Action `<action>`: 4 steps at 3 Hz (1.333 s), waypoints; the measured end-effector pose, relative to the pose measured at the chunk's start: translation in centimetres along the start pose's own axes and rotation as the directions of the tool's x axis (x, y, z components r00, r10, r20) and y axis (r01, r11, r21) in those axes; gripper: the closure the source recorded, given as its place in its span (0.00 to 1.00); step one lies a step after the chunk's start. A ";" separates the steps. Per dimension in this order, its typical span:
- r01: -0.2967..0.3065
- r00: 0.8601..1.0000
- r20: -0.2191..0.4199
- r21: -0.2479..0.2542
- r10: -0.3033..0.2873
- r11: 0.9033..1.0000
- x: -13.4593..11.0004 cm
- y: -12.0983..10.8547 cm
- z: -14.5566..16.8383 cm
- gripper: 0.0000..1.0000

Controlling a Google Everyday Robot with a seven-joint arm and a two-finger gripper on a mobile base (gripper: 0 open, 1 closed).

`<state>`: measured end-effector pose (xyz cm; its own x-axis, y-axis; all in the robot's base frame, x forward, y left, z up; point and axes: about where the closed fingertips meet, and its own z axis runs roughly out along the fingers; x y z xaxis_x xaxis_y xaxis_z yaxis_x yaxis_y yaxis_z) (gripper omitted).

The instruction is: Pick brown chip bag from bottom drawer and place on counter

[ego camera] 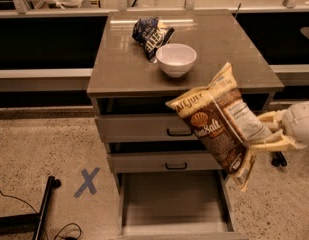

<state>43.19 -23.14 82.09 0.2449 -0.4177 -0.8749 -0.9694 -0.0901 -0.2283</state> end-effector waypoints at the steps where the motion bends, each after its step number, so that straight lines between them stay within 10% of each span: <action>1: 0.007 1.000 -0.021 0.032 -0.006 0.999 -2.8 -4.4 -1.8 1.00; 3: -0.096 0.992 -0.068 0.167 0.108 0.981 -7.2 -14.6 -5.1 1.00; 4: -0.208 0.971 -0.065 0.260 0.232 0.943 -6.3 -17.8 -7.1 1.00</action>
Offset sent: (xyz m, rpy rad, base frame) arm 0.1278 -0.0109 0.1438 -0.0493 0.0036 -0.2090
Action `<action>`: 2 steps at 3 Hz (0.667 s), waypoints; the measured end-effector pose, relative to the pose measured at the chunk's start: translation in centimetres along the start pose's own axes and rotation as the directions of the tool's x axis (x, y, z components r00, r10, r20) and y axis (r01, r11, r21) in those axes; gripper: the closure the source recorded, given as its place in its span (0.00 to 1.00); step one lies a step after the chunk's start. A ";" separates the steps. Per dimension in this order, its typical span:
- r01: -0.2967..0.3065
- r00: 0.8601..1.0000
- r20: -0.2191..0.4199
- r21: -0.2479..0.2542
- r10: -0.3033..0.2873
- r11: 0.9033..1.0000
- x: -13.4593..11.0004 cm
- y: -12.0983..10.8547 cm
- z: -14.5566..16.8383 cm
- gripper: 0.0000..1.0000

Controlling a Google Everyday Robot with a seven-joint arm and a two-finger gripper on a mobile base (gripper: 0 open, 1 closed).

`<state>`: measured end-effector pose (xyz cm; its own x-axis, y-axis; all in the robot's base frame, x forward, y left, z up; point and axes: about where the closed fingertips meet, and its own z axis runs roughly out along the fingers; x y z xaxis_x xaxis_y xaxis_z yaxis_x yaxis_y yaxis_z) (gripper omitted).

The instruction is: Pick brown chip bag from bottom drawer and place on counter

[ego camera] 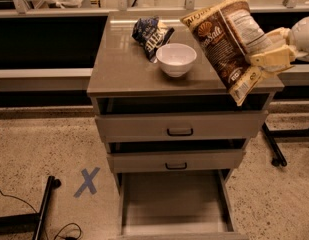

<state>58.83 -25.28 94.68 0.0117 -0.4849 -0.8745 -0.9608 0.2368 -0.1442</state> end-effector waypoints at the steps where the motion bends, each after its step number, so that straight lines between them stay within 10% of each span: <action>1: -0.140 0.990 0.022 0.074 0.139 0.987 2.3 -3.1 -0.7 1.00; 2: -0.206 0.978 0.042 0.107 0.202 0.973 3.6 -4.6 -0.7 1.00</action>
Offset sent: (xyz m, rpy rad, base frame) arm 0.0573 -0.0561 -0.0291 0.1193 0.1560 -0.2619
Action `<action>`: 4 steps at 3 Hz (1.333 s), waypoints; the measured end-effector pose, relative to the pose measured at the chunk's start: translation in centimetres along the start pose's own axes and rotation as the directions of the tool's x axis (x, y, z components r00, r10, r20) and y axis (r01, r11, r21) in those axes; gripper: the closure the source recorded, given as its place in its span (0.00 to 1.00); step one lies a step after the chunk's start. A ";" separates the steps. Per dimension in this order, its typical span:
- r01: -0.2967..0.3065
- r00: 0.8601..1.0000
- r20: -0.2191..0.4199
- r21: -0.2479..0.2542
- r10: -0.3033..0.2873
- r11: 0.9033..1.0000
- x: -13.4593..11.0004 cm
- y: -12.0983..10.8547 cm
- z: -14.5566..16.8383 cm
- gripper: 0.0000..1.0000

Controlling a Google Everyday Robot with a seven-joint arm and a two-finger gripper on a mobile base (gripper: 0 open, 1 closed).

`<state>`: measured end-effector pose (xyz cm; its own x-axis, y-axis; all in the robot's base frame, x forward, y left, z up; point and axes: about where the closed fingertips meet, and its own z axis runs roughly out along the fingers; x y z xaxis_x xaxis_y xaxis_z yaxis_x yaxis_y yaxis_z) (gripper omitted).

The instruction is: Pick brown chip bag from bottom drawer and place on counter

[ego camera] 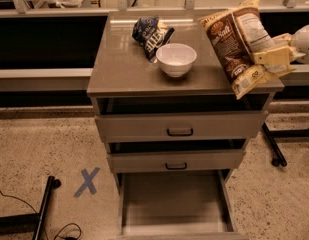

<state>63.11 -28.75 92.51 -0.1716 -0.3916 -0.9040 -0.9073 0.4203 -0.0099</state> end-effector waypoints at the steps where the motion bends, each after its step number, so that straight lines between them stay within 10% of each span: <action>1: -0.081 0.996 0.044 0.057 0.079 0.995 1.2 -2.3 -0.1 0.99; 3: -0.225 0.964 0.172 0.136 0.201 0.965 2.0 -5.2 0.3 0.53; 4: -0.224 0.964 0.172 0.133 0.200 0.965 1.9 -5.3 0.8 0.22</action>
Offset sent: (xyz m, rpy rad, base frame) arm 0.0444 -0.0433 -0.0156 0.1916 0.0244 -0.2783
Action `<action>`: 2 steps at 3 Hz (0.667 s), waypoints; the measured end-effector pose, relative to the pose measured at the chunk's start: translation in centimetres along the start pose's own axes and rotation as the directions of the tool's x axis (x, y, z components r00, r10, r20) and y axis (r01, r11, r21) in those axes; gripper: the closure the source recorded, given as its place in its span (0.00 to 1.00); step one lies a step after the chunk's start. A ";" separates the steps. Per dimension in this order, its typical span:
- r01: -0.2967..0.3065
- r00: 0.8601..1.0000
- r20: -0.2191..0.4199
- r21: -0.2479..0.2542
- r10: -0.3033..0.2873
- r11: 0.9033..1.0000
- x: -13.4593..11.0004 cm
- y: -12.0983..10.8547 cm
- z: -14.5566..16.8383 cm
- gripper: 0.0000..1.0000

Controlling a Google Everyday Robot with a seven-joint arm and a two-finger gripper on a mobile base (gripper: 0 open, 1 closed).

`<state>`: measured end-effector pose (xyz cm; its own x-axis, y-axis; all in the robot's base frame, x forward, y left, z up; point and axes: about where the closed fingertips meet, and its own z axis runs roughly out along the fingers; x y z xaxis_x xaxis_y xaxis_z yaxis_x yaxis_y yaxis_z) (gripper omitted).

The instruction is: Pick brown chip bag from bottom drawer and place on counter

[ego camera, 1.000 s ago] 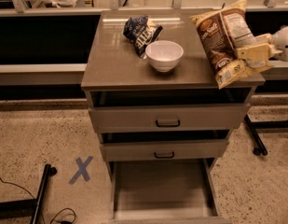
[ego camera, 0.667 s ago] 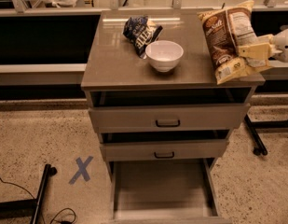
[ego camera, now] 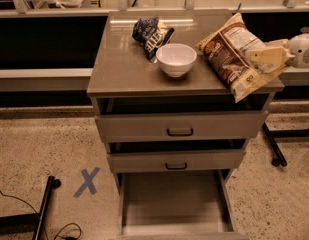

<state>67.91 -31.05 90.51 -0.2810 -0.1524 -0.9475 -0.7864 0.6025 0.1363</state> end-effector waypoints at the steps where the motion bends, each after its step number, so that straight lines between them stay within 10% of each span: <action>1: -0.001 1.000 0.000 -0.004 0.001 1.000 0.0 0.0 0.3 0.01; 2: 0.051 0.998 0.021 0.006 -0.051 0.999 -1.0 0.1 -0.5 0.00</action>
Offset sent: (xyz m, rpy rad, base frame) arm -0.0083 -0.0151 0.0303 -0.0368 -0.1394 -0.0029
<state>67.83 -31.19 91.57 -0.2290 -0.1662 -0.9591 -0.7961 0.5990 0.0863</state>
